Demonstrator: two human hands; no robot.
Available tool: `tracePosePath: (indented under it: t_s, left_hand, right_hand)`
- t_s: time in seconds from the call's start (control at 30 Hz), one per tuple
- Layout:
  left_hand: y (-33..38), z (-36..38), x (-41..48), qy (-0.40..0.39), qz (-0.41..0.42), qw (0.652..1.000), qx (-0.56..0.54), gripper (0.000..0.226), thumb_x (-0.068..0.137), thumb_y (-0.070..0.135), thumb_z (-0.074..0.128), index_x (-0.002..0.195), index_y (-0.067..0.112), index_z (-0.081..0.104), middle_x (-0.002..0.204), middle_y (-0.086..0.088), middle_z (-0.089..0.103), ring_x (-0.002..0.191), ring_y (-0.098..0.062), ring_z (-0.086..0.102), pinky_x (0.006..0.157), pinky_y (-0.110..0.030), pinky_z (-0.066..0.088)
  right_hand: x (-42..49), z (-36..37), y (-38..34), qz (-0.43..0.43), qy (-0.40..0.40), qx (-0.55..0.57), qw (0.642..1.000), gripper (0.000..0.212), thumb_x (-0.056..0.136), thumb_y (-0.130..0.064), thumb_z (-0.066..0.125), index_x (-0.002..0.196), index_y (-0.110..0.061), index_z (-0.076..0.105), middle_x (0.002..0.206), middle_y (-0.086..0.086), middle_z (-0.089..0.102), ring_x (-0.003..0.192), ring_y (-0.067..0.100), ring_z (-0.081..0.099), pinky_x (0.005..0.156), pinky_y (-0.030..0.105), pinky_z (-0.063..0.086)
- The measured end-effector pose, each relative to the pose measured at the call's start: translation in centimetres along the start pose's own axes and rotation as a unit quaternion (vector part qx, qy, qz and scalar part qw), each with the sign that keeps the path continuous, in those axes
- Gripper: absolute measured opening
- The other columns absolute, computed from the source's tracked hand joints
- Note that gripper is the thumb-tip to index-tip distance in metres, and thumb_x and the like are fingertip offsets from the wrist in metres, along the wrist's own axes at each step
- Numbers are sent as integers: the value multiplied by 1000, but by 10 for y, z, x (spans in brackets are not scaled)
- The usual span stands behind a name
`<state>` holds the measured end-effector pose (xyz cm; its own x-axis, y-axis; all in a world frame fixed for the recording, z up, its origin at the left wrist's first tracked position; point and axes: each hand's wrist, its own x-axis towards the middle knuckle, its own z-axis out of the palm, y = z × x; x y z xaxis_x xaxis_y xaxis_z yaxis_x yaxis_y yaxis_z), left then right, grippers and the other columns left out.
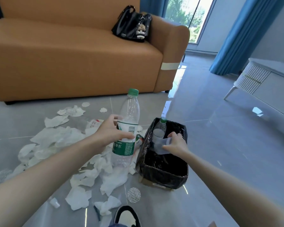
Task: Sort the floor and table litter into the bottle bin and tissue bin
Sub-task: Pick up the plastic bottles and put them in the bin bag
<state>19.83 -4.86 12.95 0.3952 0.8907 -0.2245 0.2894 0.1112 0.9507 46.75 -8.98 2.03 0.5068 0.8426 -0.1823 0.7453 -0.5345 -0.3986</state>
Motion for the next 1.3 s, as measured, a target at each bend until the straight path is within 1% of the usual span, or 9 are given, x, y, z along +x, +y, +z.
tracePosePath:
  t_s: [0.23, 0.53, 0.67, 0.8, 0.9, 0.97, 1.07, 1.17, 1.3]
  left_hand:
    - [-14, 10, 26, -46, -31, 998, 31, 68, 62, 7, 84, 116, 24, 46, 106, 3, 56, 94, -15, 60, 72, -29, 50]
    - [-33, 9, 43, -30, -58, 998, 7, 70, 66, 7, 82, 123, 24, 45, 104, 7, 53, 85, -4, 53, 61, -19, 40]
    - [-34, 19, 41, -31, -48, 998, 19, 79, 67, 11, 82, 134, 27, 45, 122, 1, 52, 102, -16, 53, 67, -23, 44]
    - [-26, 33, 34, -55, -22, 998, 29, 80, 65, 15, 83, 135, 29, 48, 103, 12, 58, 96, -7, 57, 73, -24, 48]
    - [-17, 40, 30, -75, -8, 997, 28, 61, 68, 17, 82, 119, 40, 57, 96, 18, 61, 95, -6, 58, 81, -26, 51]
    - [-14, 42, 29, -88, 5, 995, 36, 55, 72, 21, 79, 116, 41, 54, 108, 15, 61, 103, -9, 57, 89, -28, 50]
    - [-16, 41, 29, -100, 10, 992, 74, 72, 82, 24, 71, 145, 26, 34, 139, 2, 47, 120, -14, 49, 94, -29, 46]
    - [-26, 35, 25, -91, 0, 992, 86, 66, 89, 22, 61, 147, 23, 29, 144, -1, 42, 129, -18, 43, 105, -37, 40]
    - [-39, 31, 25, -74, -20, 994, 71, 60, 91, 16, 57, 146, 20, 33, 142, -3, 44, 128, -19, 45, 94, -28, 41]
  right_hand:
    - [33, 59, 1, 24, 4, 7, 1000, 61, 76, -26, 77, 123, -11, 41, 125, 10, 42, 117, 32, 45, 87, 36, 45]
    - [34, 67, -13, 49, 142, 236, 960, 15, 92, -17, 57, 107, -14, 57, 112, 5, 59, 100, 20, 56, 80, 25, 43]
    - [6, 28, -44, -19, 7, 427, 904, 24, 95, -35, 54, 102, -16, 66, 97, 0, 70, 87, 17, 65, 80, 33, 56]
    - [-20, -10, -71, -93, -129, 491, 856, 54, 79, -55, 57, 115, -15, 64, 106, 2, 71, 92, 14, 67, 85, 34, 56]
    - [-31, -24, -80, -124, -146, 493, 849, 51, 79, -47, 61, 117, -13, 61, 105, 3, 71, 92, 16, 69, 77, 29, 55]
    - [-31, -29, -79, -108, -108, 489, 859, 57, 75, -47, 66, 116, -8, 60, 103, 5, 71, 89, 19, 69, 80, 35, 55]
    - [-18, -38, -66, -59, -13, 484, 873, 69, 70, -57, 71, 121, -12, 57, 106, 4, 69, 94, 20, 68, 93, 45, 52]
    - [-3, -46, -46, -22, 102, 452, 886, 62, 76, -48, 73, 123, -17, 48, 114, 3, 64, 100, 19, 64, 92, 43, 51]
    - [20, -39, -21, 34, 197, 371, 907, 62, 78, -41, 74, 127, -20, 42, 123, 3, 56, 104, 19, 55, 88, 35, 45]
